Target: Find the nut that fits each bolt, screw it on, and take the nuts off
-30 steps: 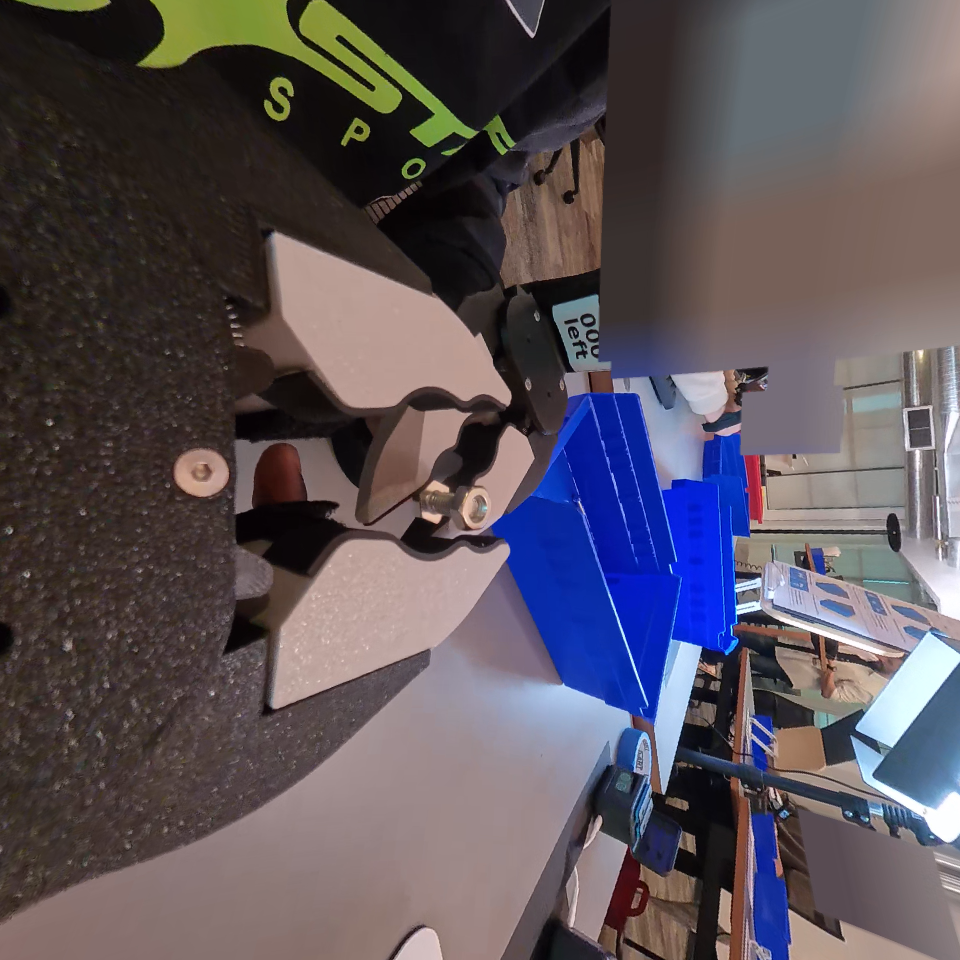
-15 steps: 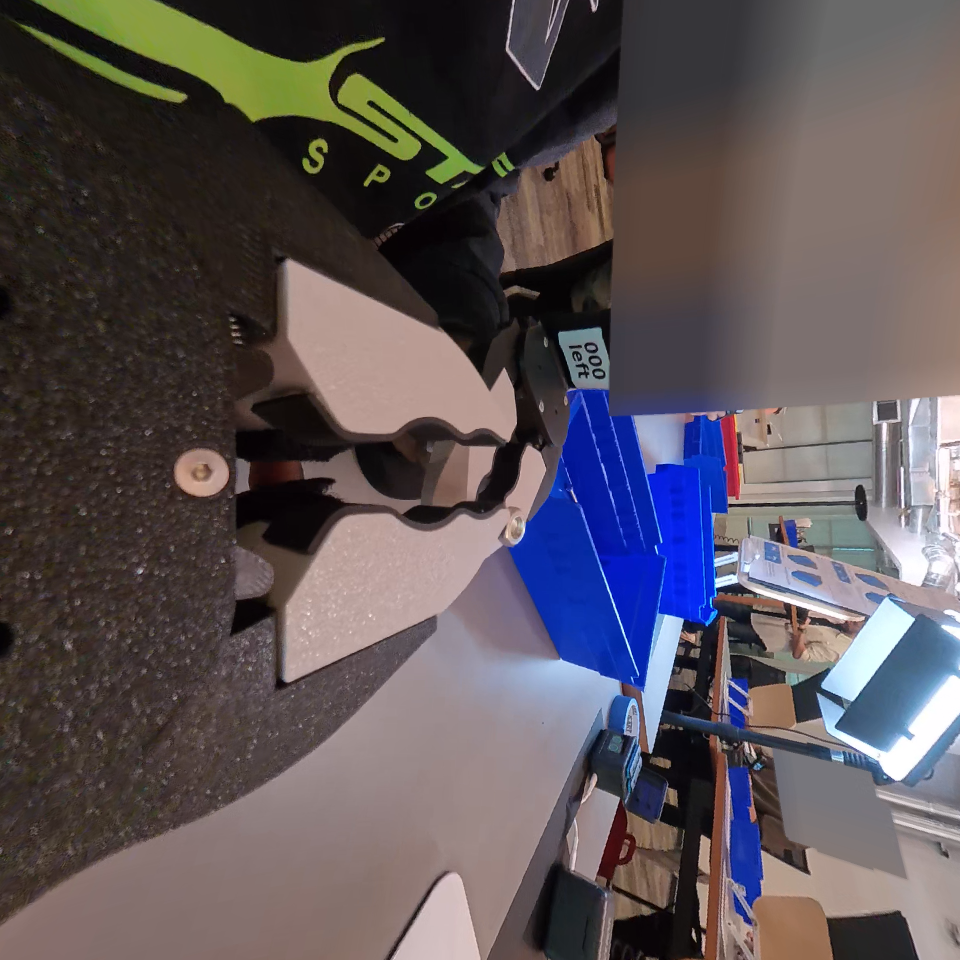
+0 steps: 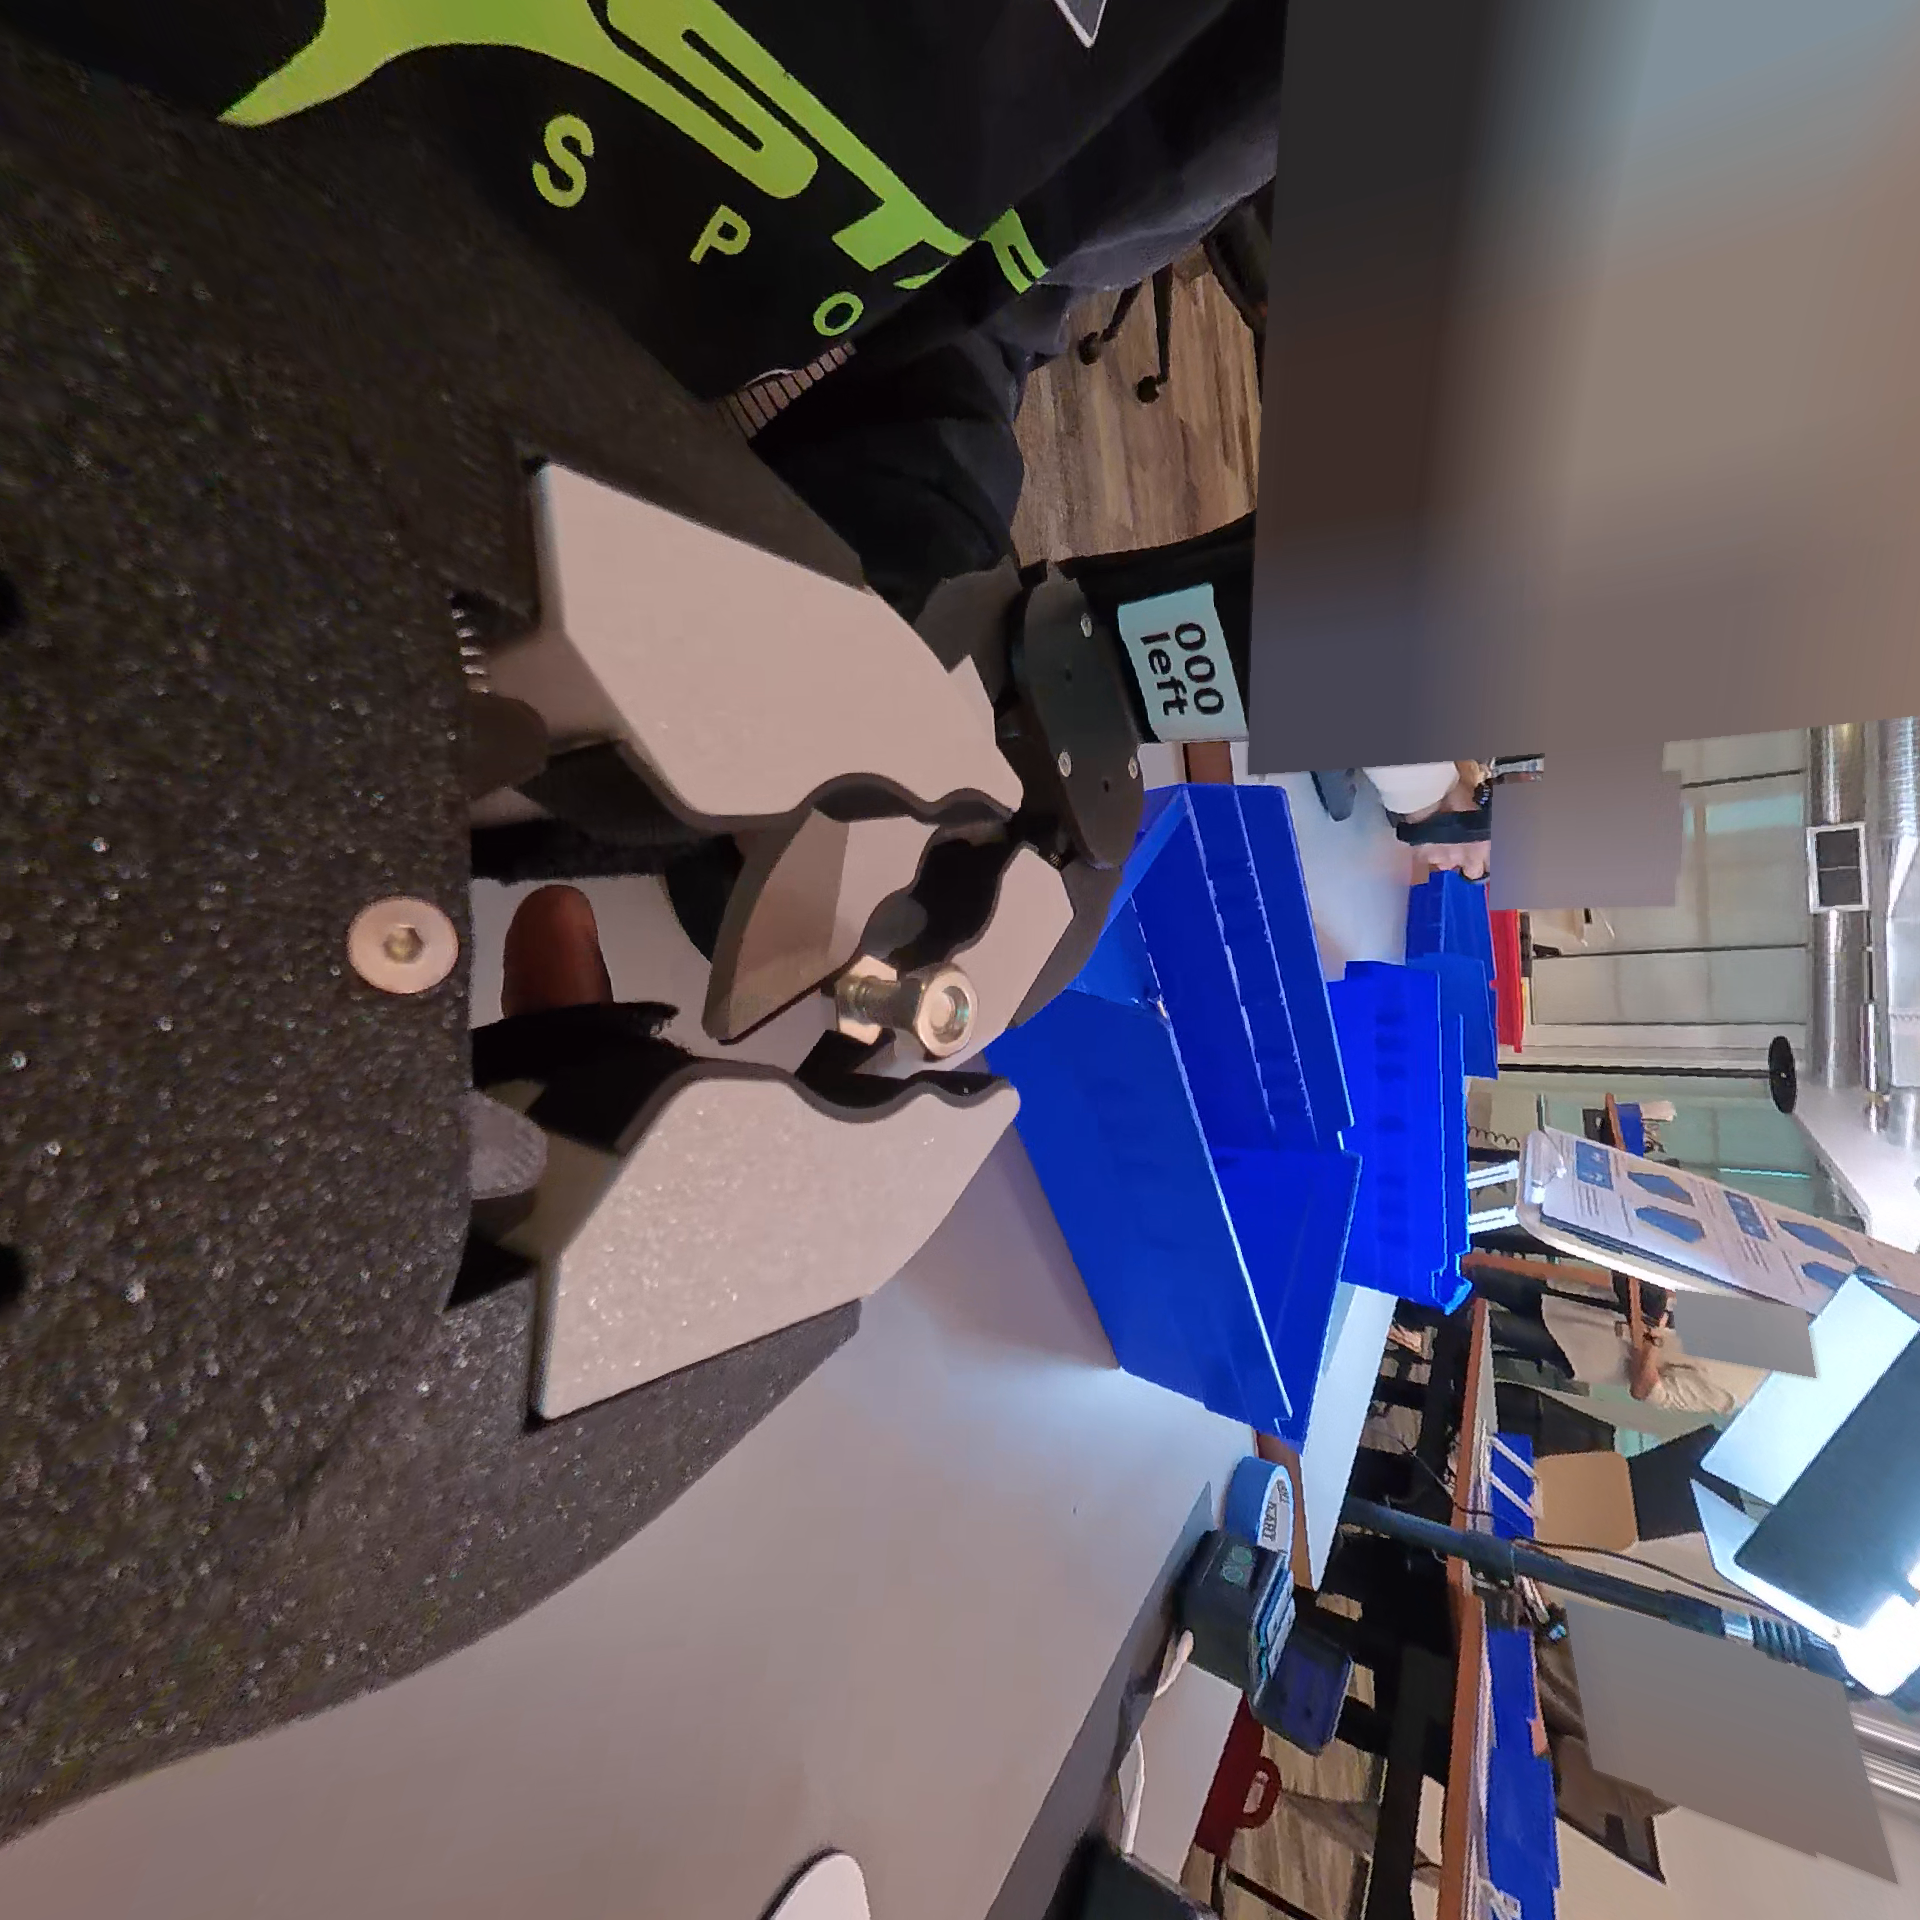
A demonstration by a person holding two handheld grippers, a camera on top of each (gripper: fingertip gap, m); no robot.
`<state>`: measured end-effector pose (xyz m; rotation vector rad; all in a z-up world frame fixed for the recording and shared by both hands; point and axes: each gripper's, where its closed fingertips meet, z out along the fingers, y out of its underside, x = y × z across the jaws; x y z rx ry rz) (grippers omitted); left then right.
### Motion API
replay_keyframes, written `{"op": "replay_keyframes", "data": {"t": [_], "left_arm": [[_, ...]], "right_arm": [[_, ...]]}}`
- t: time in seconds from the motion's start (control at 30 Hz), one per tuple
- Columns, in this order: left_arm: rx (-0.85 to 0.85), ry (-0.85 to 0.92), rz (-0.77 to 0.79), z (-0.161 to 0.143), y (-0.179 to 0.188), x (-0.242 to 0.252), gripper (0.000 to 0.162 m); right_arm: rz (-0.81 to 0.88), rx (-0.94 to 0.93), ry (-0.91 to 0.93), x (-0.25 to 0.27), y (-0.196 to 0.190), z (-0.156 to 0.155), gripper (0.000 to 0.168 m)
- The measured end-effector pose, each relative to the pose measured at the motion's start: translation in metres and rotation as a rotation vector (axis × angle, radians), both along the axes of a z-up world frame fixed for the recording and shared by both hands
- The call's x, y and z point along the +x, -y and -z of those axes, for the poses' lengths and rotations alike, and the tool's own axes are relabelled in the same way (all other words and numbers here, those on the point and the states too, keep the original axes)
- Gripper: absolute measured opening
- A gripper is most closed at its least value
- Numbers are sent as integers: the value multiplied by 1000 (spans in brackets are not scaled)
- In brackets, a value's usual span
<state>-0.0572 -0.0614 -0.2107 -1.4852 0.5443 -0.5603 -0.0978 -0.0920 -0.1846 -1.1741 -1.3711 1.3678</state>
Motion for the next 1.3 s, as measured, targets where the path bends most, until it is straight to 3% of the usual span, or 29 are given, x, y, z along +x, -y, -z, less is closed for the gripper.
{"op": "replay_keyframes", "data": {"t": [0.33, 0.47, 0.6, 0.8, 1.3], "left_arm": [[1, 9, -12, -1, -1, -2, 15], [-1, 10, -12, -1, -1, -2, 15], [0, 7, -8, 0, 0, -1, 15], [2, -3, 9, 0, 1, 1, 15], [-1, 4, 1, 0, 0, 0, 15]], "right_arm": [[76, -14, -15, 24, -2, -2, 39], [89, -13, -43, 34, -2, -6, 26], [125, -26, -66, 33, -13, -8, 29], [30, -26, -14, 8, -6, 2, 45], [73, -8, -14, 20, -4, 1, 36]]}}
